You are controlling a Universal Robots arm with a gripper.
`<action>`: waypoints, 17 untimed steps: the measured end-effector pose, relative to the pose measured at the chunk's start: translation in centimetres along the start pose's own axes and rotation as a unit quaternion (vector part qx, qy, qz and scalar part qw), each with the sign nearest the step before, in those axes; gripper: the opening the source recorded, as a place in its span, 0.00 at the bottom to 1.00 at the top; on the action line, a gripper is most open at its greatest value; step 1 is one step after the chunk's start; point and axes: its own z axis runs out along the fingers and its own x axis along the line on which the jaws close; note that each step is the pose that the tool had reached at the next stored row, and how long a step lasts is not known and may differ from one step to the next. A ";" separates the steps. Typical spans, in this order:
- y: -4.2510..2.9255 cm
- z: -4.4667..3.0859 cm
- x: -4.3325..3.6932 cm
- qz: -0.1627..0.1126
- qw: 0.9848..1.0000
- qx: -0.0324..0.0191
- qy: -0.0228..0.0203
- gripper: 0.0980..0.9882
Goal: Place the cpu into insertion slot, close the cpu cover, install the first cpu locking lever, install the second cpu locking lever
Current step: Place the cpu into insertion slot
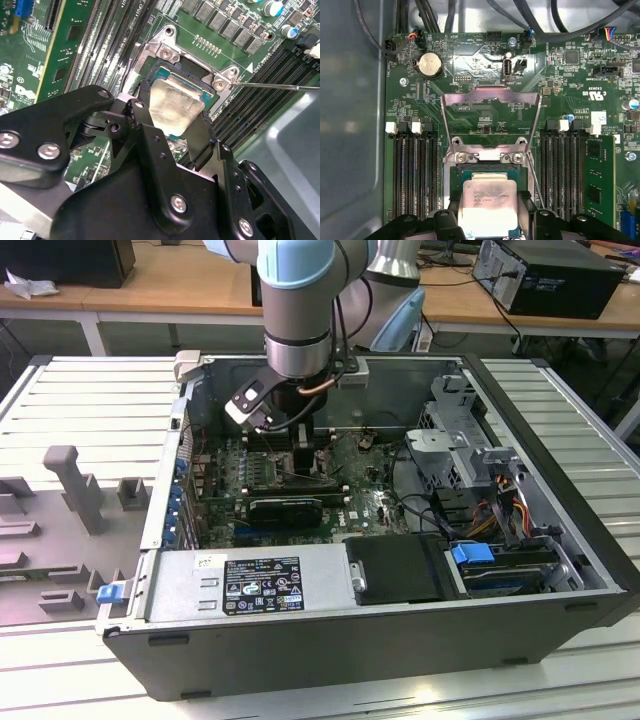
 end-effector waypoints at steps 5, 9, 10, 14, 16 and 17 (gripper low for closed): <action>-0.02 0.28 0.05 0.002 1.000 0.000 0.000 0.48; 0.03 0.32 0.06 0.005 1.000 0.000 0.000 0.48; 0.04 0.32 0.06 0.006 1.000 0.000 0.000 0.48; 0.04 0.45 0.06 0.007 1.000 0.000 0.000 0.48; 0.04 0.45 0.05 0.007 1.000 0.000 0.000 0.48; 0.04 0.45 0.05 0.007 1.000 0.000 0.000 0.48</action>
